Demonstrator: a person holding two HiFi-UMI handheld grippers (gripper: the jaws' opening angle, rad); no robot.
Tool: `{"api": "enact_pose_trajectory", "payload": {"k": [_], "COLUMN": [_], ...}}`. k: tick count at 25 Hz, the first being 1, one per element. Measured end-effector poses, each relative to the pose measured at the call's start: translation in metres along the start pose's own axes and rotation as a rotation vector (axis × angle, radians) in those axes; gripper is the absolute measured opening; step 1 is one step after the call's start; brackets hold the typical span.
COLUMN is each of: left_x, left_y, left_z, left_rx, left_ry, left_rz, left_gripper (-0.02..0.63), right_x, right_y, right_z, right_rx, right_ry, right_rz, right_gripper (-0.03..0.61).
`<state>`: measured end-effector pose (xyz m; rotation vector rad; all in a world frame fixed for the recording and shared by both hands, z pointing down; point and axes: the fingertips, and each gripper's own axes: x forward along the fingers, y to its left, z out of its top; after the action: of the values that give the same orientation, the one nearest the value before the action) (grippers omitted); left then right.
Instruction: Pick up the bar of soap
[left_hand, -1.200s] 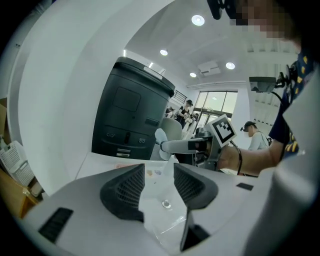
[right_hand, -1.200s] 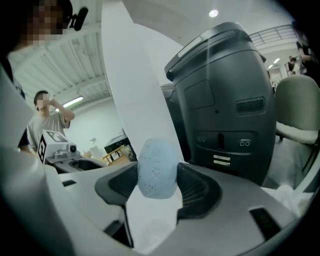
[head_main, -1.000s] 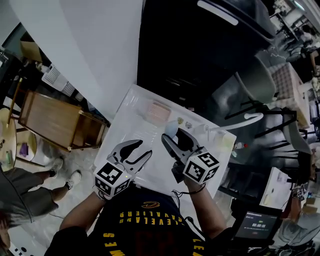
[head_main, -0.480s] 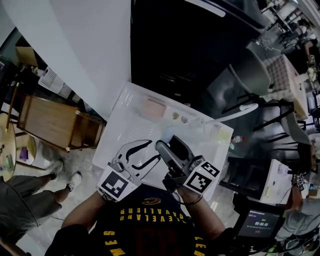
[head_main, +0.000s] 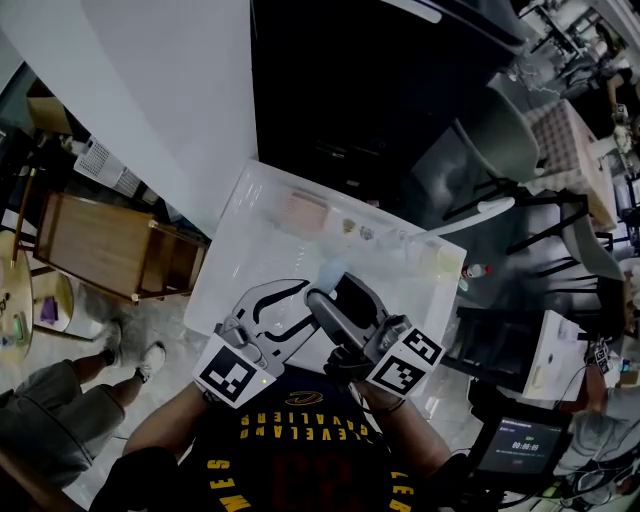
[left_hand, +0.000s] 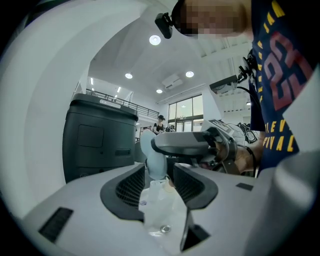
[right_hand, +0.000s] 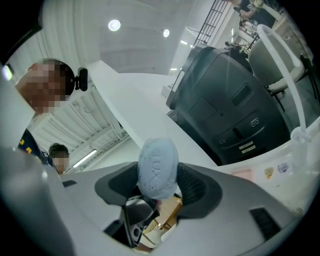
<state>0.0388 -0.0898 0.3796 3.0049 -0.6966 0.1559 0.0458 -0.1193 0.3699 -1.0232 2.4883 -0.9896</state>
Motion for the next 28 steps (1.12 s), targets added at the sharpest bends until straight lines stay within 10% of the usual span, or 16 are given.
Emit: {"api": "enact_pose_trajectory", "payload": {"k": [28], "left_x": [-0.0033], "left_y": [0.0074], "left_z": [0.0071], "left_rx": [-0.052], "left_ry": [-0.037], "left_rz": [0.014], "left_gripper": [0.170], "right_x": [0.0070], "right_y": [0.0066], "right_z": [-0.0072], "right_rx": [0.051], "right_ry": [0.001], "right_rz": [0.077], "right_gripper": [0.265]}}
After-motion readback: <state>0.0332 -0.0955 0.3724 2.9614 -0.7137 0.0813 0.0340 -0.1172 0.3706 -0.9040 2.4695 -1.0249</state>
